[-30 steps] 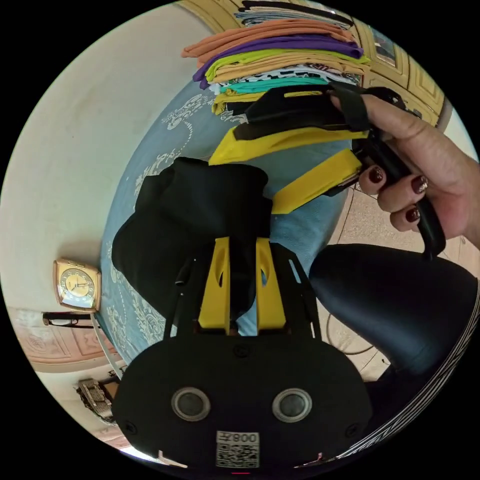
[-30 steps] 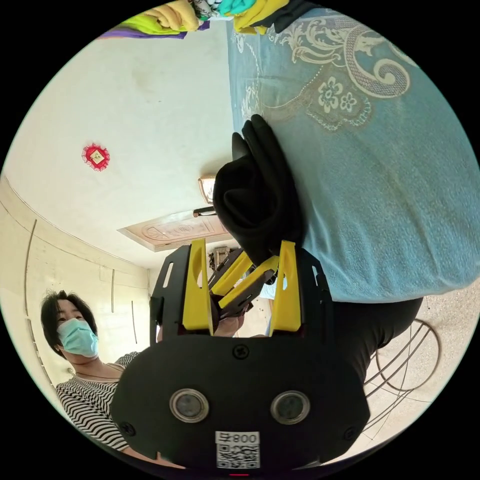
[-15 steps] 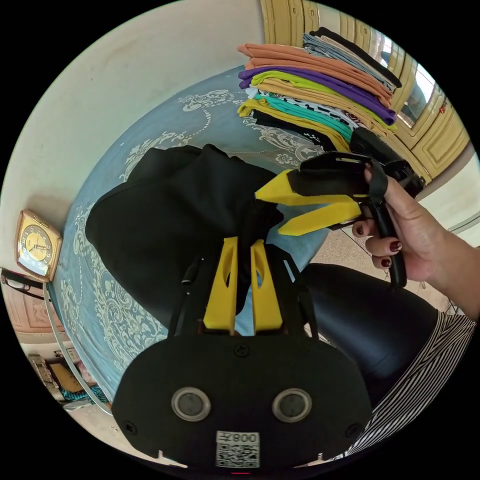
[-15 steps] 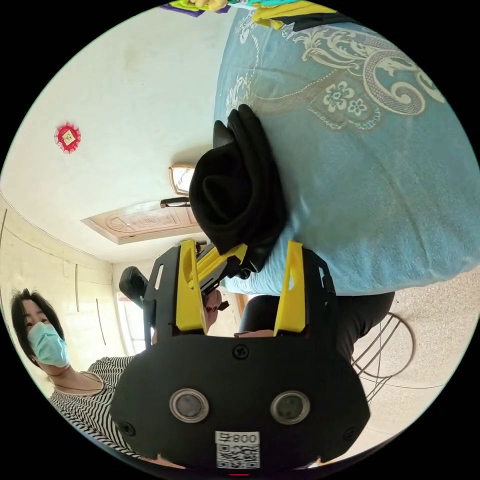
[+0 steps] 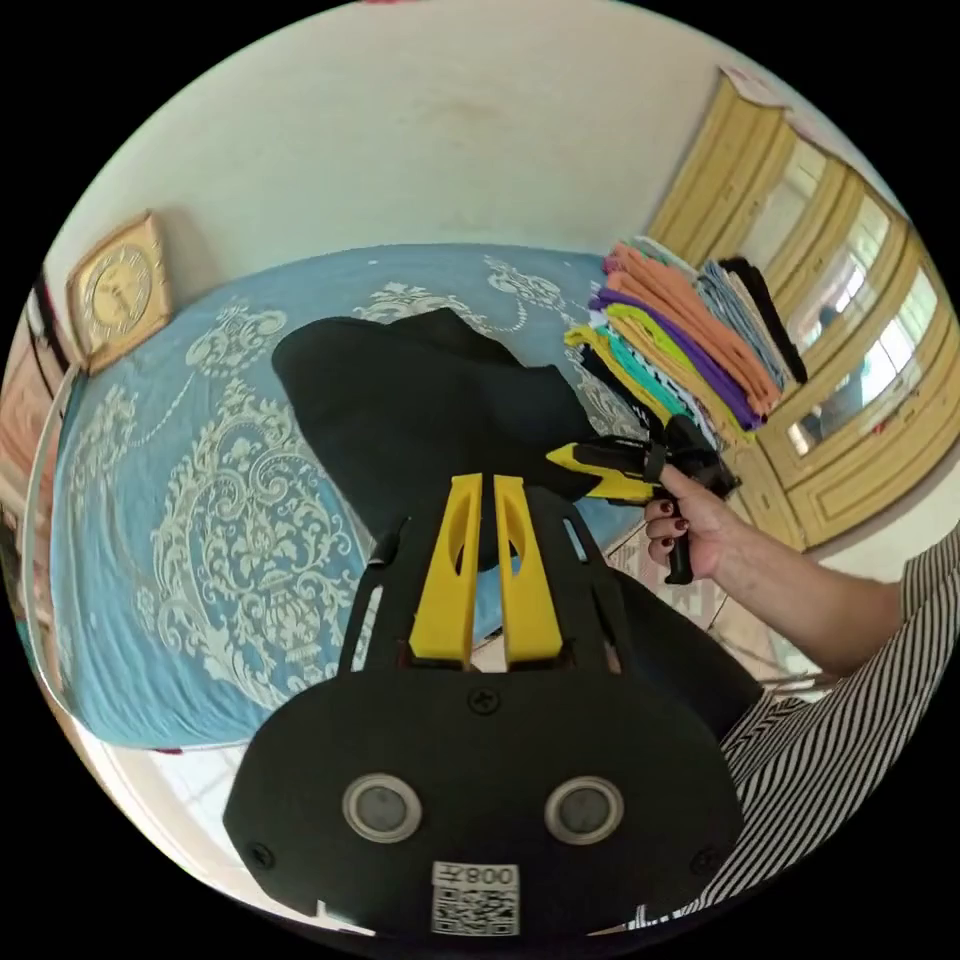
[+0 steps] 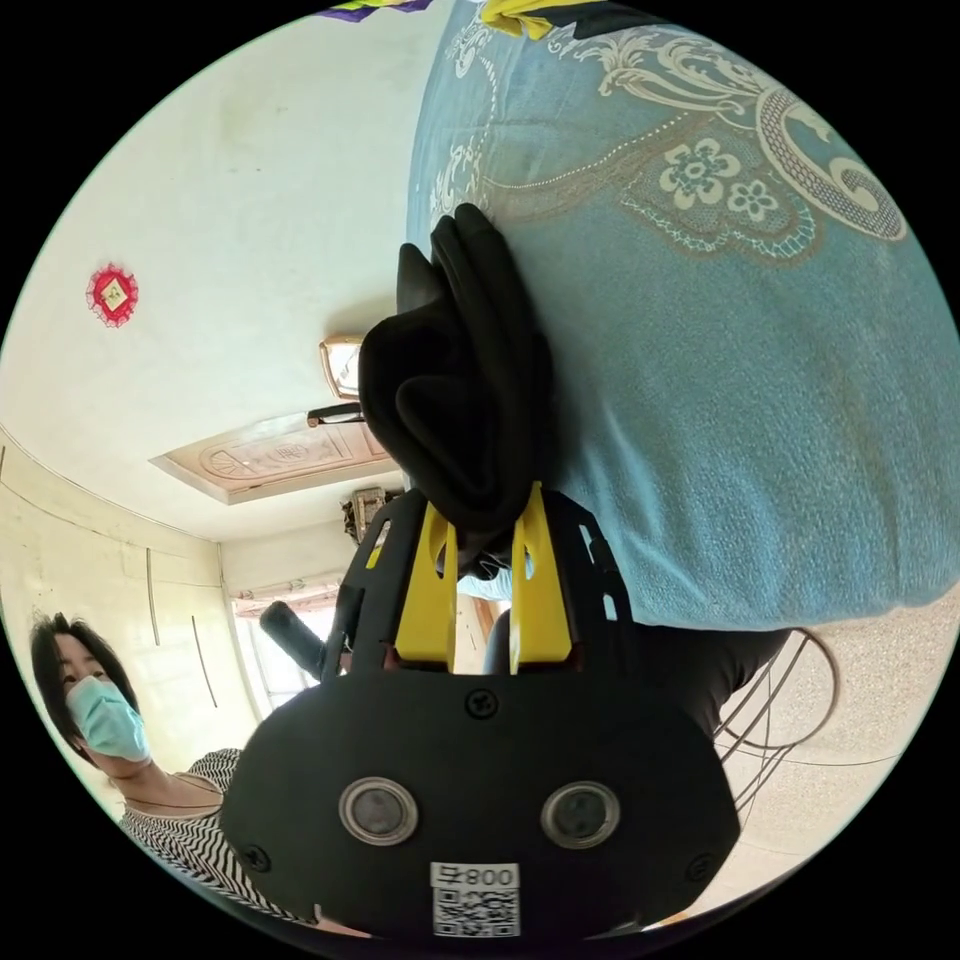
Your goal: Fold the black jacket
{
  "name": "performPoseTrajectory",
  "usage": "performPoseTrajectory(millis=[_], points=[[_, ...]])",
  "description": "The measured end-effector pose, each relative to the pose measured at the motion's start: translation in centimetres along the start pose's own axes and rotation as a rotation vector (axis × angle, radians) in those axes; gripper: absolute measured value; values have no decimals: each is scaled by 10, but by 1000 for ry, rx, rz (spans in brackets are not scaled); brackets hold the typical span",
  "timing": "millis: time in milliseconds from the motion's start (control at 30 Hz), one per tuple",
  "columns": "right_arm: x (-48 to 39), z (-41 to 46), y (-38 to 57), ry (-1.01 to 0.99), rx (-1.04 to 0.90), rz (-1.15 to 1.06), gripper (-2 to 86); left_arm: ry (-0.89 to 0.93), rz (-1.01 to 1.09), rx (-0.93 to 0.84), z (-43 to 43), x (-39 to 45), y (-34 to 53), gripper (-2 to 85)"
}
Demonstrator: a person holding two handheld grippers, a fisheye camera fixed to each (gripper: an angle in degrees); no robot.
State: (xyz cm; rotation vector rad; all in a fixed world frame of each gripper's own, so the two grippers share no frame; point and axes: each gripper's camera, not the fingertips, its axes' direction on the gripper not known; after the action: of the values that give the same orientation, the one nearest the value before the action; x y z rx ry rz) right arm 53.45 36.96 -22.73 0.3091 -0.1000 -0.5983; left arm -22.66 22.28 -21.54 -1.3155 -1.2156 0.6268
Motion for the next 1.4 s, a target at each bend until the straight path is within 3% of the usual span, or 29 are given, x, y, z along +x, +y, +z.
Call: performPoseTrajectory(millis=[167,367,533,733,933,1100,1233,1400], points=[[-5,-7,-13,-39,-7,10,92,357,-466,-5,6,-141,25,79],[-26,-21,-27,-24,-24,-23,91,722,-721,28,44,-212,28,146],[-37,-37,-36,-18,-15,-41,90,827,-754,-27,50,-233,17,117],[-58,-69,-29,45,-49,-103,85,781,-699,-42,9,-226,22,89],[-38,-114,9,16,-70,-77,83,764,-653,-93,-24,-210,57,120],[-11,-141,31,-40,-44,-38,82,869,-798,-8,-20,-223,94,154],[-13,-163,37,-38,-36,-82,81,882,-786,-59,-1,-214,93,169],[-1,-194,46,-22,-14,-108,81,1063,-809,-35,30,-187,93,147]])
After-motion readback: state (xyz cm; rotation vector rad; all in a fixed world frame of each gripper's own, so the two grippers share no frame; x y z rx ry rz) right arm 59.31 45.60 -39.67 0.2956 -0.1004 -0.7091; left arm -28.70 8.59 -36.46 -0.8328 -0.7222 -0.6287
